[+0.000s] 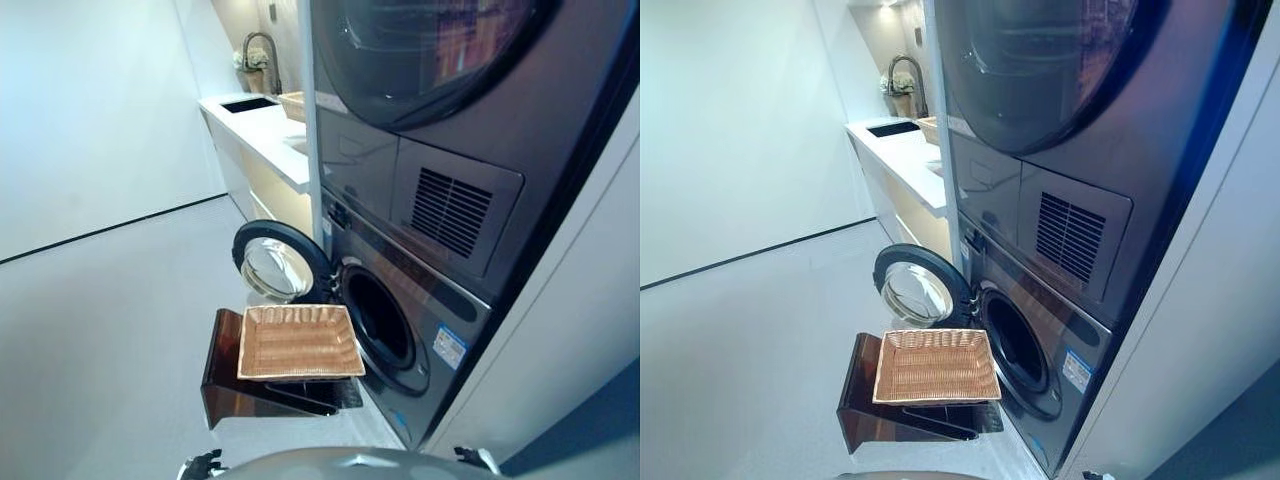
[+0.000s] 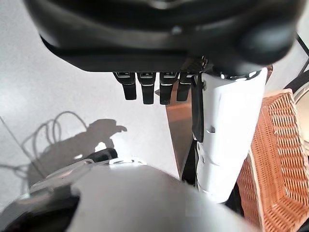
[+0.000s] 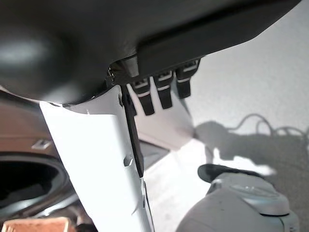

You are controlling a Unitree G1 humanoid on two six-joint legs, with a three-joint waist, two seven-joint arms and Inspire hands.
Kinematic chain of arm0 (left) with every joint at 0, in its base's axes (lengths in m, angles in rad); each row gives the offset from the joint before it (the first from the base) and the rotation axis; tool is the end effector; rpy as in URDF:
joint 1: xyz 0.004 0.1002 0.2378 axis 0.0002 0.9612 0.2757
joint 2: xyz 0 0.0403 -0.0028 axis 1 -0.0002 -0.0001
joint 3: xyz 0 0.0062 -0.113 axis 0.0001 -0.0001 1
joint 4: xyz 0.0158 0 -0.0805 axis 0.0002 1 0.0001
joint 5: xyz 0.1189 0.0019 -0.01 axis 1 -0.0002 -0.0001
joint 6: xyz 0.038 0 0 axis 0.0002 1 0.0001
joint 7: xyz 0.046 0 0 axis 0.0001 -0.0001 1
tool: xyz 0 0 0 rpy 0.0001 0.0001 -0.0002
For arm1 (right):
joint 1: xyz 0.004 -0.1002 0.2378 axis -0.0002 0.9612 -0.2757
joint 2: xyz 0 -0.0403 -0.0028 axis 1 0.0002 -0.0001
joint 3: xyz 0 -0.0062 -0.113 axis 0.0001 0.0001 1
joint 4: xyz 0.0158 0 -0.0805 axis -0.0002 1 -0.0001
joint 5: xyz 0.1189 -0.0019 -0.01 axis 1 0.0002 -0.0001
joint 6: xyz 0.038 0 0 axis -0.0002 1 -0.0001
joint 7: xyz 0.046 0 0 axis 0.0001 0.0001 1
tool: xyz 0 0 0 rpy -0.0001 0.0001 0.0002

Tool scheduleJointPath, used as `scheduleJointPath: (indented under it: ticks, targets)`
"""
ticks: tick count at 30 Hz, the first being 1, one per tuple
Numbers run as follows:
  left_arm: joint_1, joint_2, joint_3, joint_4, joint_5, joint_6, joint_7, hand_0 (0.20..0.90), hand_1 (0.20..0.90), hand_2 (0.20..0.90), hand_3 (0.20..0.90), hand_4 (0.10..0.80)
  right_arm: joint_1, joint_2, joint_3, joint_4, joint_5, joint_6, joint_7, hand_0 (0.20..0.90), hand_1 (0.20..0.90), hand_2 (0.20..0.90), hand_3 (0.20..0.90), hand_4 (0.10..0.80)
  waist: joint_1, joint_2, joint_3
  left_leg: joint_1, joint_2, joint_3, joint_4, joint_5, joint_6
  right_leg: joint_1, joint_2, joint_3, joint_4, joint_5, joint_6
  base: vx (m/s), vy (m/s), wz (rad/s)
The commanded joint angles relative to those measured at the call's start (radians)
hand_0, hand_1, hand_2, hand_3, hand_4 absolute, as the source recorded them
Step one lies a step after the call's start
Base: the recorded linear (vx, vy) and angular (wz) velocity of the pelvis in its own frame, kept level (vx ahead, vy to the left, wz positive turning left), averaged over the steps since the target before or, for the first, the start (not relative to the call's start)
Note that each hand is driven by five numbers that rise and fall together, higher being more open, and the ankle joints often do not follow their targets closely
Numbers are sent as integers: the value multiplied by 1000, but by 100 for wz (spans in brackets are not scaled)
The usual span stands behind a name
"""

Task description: Pick up the clothes and place them into the washing machine

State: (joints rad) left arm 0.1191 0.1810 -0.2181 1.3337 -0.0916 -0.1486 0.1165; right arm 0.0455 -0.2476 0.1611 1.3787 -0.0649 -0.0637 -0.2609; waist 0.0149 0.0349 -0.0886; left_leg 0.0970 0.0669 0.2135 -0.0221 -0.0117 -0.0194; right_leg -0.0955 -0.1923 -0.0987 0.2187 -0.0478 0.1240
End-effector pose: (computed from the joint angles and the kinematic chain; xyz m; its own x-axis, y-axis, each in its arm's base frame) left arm 0.0151 0.2078 -0.1544 0.2696 0.2238 -0.9366 0.0831 0.9636 0.2541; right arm 0.0327 -0.2378 -0.1485 0.2551 -0.4338 -0.8642 -0.1617 0.8620 -0.4804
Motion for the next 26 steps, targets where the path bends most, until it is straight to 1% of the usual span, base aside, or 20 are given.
scheduleJointPath:
  ticks: [1,26]
  targets:
    - [-61,-26,18,1,3,-34,11,900,900,900,900,800,-28,10,23,40,-11,9,-21,900,900,900,900,800,-10,-30,-11,-62,12,-28,-16,32,-44,103,-12,-34,-217,54,3,0,0,0]
    - [-66,-22,19,6,-4,-32,5,900,900,900,900,800,-28,14,22,41,2,7,-16,900,900,900,900,800,-12,-31,-12,-66,10,-31,-21,32,-42,102,-11,-33,-223,55,3,0,0,0]
